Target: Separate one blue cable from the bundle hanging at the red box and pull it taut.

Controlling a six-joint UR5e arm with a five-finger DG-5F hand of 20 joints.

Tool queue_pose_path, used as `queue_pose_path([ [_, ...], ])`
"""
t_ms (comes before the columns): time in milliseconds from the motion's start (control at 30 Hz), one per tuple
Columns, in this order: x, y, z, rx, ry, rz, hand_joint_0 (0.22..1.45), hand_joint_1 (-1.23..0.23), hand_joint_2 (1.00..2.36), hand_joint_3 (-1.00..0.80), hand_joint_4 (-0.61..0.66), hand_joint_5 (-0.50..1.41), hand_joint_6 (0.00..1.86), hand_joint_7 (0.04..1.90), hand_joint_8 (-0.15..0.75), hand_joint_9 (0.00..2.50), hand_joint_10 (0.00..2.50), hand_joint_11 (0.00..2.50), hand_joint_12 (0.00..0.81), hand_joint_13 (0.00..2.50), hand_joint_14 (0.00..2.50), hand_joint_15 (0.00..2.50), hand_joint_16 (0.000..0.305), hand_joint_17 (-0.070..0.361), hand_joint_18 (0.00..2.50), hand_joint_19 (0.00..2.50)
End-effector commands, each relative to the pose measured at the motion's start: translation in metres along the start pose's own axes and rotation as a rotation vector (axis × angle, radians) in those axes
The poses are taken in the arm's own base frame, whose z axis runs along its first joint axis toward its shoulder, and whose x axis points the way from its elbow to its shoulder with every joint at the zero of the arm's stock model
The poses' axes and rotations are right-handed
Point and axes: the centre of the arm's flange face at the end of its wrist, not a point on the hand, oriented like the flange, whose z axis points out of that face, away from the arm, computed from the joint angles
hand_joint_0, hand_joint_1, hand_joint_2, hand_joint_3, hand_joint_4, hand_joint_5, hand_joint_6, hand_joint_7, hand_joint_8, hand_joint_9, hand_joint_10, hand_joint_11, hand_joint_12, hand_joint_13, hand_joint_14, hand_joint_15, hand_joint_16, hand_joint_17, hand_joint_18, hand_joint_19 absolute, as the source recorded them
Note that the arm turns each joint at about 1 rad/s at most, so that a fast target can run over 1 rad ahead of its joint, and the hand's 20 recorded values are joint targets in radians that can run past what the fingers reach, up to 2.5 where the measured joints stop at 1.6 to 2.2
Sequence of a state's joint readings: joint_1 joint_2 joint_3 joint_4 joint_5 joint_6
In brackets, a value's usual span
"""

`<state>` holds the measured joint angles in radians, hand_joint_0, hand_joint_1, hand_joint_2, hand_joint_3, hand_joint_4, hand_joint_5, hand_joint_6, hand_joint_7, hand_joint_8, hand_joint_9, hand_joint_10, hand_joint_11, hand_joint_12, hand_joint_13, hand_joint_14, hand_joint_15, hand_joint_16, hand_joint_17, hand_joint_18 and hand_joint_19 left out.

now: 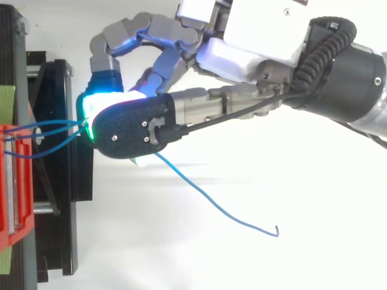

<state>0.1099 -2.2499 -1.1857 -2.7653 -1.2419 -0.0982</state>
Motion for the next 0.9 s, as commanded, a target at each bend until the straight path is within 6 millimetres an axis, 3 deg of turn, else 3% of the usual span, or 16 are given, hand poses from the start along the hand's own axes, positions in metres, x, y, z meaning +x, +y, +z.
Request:
queue_pose_path([
  [0,0.0009,0.0010,-0.0002,-0.002,-0.004,-0.001,0.59,-0.67,1.02,-0.14,0.14,-0.17,0.83,1.28,0.346,1.12,0.02,0.76,0.385,1.03,0.02,0.56,0.049,0.110,0.82,0.63],
  [33,0.0017,0.0002,0.0001,-0.003,-0.008,0.000,0.60,-0.77,1.02,-0.13,0.14,-0.19,0.84,1.31,0.330,1.06,0.02,0.77,0.380,1.00,0.02,0.57,0.047,0.107,0.81,0.64],
  [100,0.0022,0.0002,0.0000,-0.002,-0.013,-0.003,0.62,-0.82,1.02,-0.20,0.14,-0.20,0.85,1.28,0.319,1.02,0.02,0.78,0.374,0.98,0.02,0.57,0.048,0.108,0.80,0.61],
  [133,0.0016,0.0013,-0.0001,-0.003,-0.018,-0.002,0.65,-0.87,1.01,-0.38,0.16,-0.20,0.86,1.27,0.309,1.00,0.02,0.79,0.369,0.97,0.02,0.56,0.047,0.106,0.78,0.61],
  [167,0.0016,0.0002,-0.0001,-0.001,-0.019,-0.003,0.63,-0.84,1.00,-0.50,0.16,-0.20,0.86,1.26,0.306,0.99,0.02,0.79,0.365,0.97,0.02,0.56,0.047,0.106,0.79,0.60],
  [333,0.0015,0.0013,-0.0002,-0.003,-0.019,-0.002,0.50,-0.63,1.00,-0.50,0.16,-0.16,0.83,1.20,0.328,1.11,0.02,0.73,0.383,1.01,0.02,0.55,0.051,0.115,0.83,0.60],
  [400,0.0015,0.0001,-0.0001,-0.001,-0.021,-0.003,0.50,-0.53,1.00,-0.50,0.15,-0.14,0.80,1.17,0.328,1.14,0.02,0.71,0.383,1.02,0.02,0.54,0.050,0.113,0.82,0.61],
  [467,0.0026,0.0002,-0.0002,-0.001,-0.019,-0.003,0.59,-0.37,1.00,-0.50,0.10,-0.12,0.77,1.24,0.309,1.16,0.02,0.71,0.357,1.02,0.02,0.57,0.045,0.102,0.80,0.66],
  [533,0.0025,0.0014,-0.0003,-0.003,-0.019,-0.007,0.63,-0.43,1.00,-0.48,0.12,-0.12,0.77,1.28,0.313,1.17,0.02,0.73,0.361,1.05,0.02,0.57,0.045,0.101,0.80,0.66],
  [667,0.0025,0.0014,-0.0003,-0.003,-0.019,-0.007,0.60,-0.58,1.02,-0.21,0.11,-0.15,0.79,1.27,0.321,1.13,0.02,0.75,0.374,1.03,0.02,0.58,0.047,0.105,0.81,0.66],
  [800,0.0051,0.0004,-0.0005,-0.002,-0.015,-0.007,0.59,-0.65,1.02,-0.14,0.12,-0.17,0.81,1.26,0.319,1.10,0.02,0.81,0.376,1.01,0.02,0.58,0.048,0.108,0.81,0.65],
  [867,0.0052,0.0006,-0.0003,-0.003,-0.015,-0.007,0.62,-0.76,1.02,-0.09,0.12,-0.19,0.83,1.27,0.311,1.06,0.02,0.84,0.374,0.98,0.02,0.57,0.048,0.108,0.80,0.65],
])
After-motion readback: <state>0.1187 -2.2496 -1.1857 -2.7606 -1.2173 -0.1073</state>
